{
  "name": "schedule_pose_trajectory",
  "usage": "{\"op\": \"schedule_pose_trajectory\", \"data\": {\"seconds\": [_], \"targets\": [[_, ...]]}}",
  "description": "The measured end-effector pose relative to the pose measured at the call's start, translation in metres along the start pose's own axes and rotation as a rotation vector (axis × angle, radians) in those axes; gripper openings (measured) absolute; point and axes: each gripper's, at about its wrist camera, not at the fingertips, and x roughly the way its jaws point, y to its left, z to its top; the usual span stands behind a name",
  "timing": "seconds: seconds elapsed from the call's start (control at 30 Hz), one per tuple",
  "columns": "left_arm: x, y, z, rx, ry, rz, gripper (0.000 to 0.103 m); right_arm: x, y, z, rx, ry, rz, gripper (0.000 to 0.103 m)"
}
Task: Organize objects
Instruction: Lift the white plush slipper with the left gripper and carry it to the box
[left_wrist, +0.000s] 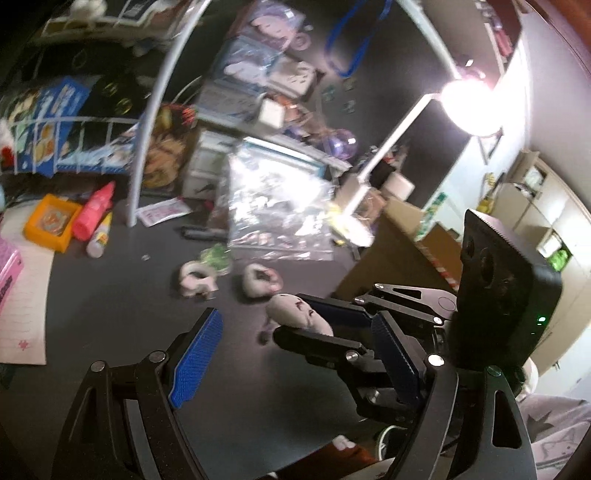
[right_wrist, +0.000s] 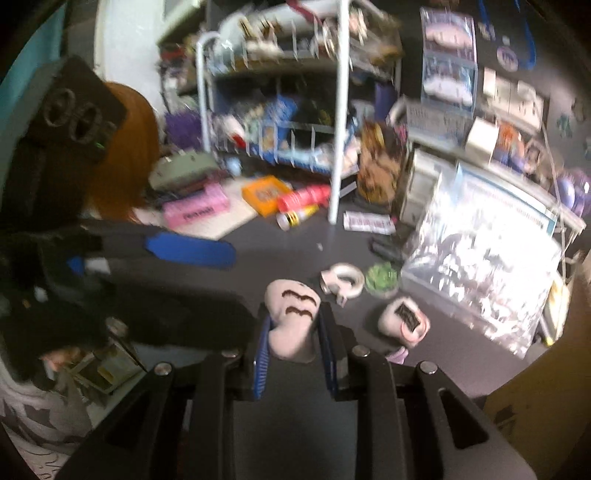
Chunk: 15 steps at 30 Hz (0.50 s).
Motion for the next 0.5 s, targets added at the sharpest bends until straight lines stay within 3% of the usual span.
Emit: {"op": "schedule_pose_trajectory", "data": {"seconds": [0.3, 0.5], "targets": [[0.002, -0.053, 0.014, 0.060, -0.025, -0.110, 0.056, -0.062, 0.004, 0.005, -0.045, -0.129, -0.022, 0.021], [0.016, -0.095, 0.028, 0.138, -0.021, -0.134, 0.055, -0.100, -0.017, 0.000, -0.016, -0.189, -0.066, 0.021]]}}
